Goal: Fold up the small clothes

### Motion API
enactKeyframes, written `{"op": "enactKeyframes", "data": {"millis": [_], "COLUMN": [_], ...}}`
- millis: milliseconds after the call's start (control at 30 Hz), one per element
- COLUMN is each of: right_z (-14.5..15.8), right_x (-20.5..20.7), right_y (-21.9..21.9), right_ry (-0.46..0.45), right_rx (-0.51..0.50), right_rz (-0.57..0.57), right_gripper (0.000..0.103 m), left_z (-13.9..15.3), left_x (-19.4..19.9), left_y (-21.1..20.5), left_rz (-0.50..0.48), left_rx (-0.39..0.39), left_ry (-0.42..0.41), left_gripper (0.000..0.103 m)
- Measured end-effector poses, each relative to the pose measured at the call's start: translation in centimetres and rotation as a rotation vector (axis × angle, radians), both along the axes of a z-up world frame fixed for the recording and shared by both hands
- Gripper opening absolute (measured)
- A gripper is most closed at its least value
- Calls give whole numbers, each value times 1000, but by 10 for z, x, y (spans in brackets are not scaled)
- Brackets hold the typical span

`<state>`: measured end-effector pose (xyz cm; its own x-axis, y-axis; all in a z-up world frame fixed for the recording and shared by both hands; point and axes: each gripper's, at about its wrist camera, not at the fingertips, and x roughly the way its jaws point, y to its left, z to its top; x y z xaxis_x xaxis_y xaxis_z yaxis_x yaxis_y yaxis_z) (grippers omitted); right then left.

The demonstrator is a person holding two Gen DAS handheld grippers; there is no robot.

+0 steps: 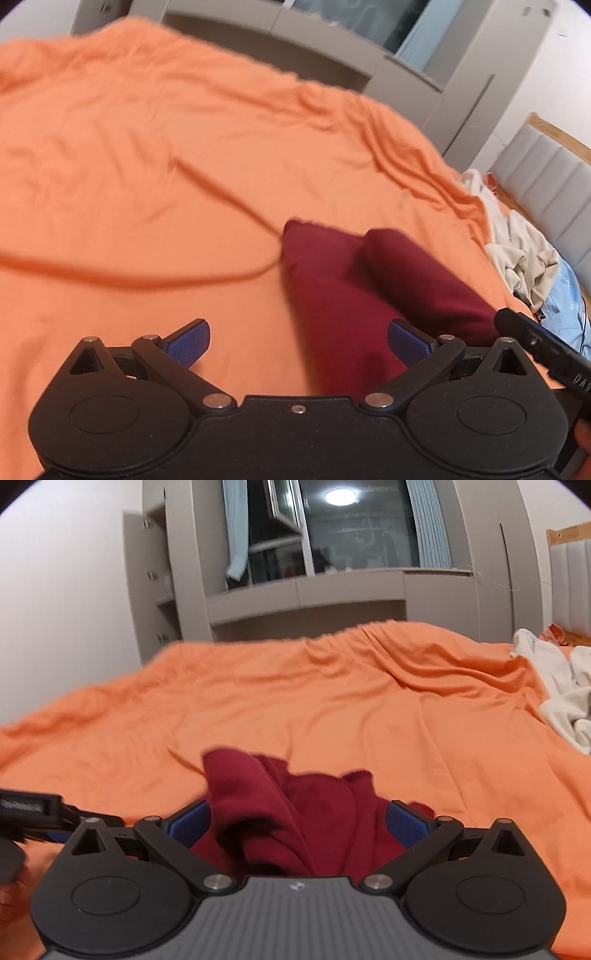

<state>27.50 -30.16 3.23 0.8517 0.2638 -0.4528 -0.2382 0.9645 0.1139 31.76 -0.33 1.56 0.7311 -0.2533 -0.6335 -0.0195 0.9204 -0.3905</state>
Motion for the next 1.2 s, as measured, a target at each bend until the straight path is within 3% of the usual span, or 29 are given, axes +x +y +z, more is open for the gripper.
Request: {"op": "enactKeyframes", "data": {"millis": [233, 433, 567, 800, 933, 1033, 1200], "right_z": [-6, -4, -3, -7, -21, -27, -27], "right_x": [-1, 1, 5, 6, 13, 14, 11], "right_y": [-58, -100, -96, -55, -47, -46, -45], "right_ry": [105, 124, 154, 159, 200, 215, 221], "right_rx": [79, 130, 117, -75, -112, -210, -292], "right_rz": [-259, -364, -297, -141, -157, -194, -146], "right_gripper": [103, 103, 103, 103, 103, 103, 103], "left_z": [-11, -15, -18, -24, -26, -26, -27], "left_x": [-3, -2, 3, 6, 7, 6, 7], "left_y": [-4, -6, -9, -14, -15, -15, -16], "left_rz": [-19, -23, -24, -35, -38, -38, -50], "left_rx": [16, 17, 20, 25, 27, 28, 24], "left_ry": [32, 37, 46, 66, 66, 67, 70], "left_gripper": [102, 102, 102, 102, 102, 102, 102]}}
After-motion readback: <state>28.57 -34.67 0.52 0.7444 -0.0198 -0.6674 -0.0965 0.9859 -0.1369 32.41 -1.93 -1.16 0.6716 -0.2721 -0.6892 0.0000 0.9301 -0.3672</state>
